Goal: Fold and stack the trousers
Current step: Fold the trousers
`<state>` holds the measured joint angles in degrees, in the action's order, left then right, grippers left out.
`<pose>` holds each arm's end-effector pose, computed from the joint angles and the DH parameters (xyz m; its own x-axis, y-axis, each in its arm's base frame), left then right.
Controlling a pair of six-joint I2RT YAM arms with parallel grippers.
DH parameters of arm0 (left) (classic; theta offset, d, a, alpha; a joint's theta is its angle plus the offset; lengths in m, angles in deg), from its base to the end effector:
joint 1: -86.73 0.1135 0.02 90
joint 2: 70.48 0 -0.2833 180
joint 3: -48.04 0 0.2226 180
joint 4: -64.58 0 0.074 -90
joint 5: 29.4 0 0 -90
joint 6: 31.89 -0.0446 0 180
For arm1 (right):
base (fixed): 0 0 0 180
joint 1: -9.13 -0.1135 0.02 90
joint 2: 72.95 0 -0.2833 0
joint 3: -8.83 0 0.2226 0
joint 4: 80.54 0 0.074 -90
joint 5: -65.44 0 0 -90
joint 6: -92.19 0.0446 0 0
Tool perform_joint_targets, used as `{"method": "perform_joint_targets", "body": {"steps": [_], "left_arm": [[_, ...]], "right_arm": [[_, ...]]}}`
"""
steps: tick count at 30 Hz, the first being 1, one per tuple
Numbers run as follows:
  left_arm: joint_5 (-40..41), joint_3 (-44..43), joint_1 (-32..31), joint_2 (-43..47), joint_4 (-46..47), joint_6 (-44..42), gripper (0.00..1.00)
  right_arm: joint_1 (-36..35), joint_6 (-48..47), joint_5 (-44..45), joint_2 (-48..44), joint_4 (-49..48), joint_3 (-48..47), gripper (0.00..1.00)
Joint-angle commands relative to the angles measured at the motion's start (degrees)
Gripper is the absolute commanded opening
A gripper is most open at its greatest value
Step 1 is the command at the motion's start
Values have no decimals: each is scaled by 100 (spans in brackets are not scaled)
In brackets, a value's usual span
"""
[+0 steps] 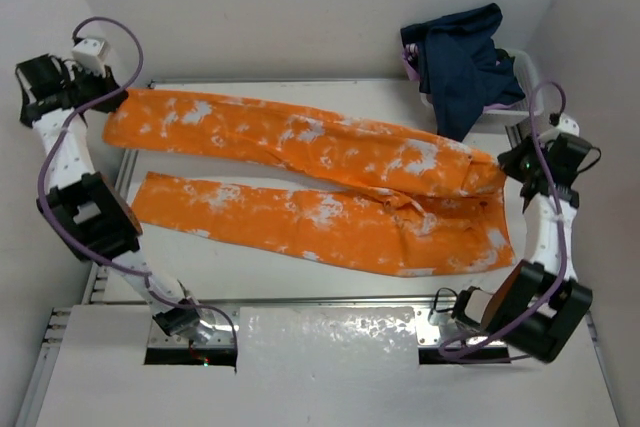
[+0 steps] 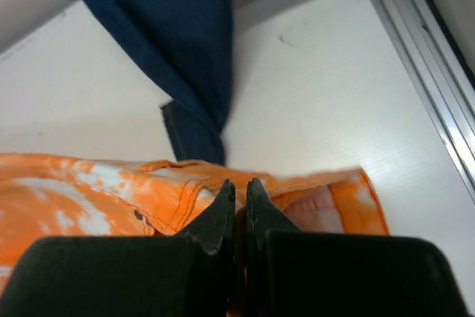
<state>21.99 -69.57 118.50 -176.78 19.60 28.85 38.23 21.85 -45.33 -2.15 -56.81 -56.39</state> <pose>0.3618 0.1914 0.3687 -0.3965 0.2037 -0.8952 0.2566 0.9608 0.1050 0.2255 -0.1074 0.3028 -0.3407 0.5497 -0.7627 0.3177 0.8309 0.4568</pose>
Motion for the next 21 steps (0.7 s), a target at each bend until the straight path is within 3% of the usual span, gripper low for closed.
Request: {"method": "perform_joint_targets", "body": {"steps": [1, 2, 8, 11, 14, 21], "left_arm": [[-779, 1186, 619, 704, 184, -983, 0], [-840, 1467, 733, 838, -26, -1612, 0], [-1114, 3479, 1446, 1296, -598, -3347, 0], [-982, 3876, 1577, 1340, -372, -3386, 0], [-1043, 3835, 1780, 1314, -448, -3454, 0], [-1210, 3501, 1859, 1235, -810, -3614, 0]], "right_arm": [[174, -50, 265, -689, -765, 808, 0], [218, 2, 371, -865, -827, 1314, 0], [869, 1135, 1941, -2236, -1407, 3188, 0], [878, 1662, 2524, -2790, -1241, 3708, 0], [878, 1848, 2562, -3011, -1206, 3912, 0], [869, 1822, 2658, -2871, -141, 3465, 0]]}}
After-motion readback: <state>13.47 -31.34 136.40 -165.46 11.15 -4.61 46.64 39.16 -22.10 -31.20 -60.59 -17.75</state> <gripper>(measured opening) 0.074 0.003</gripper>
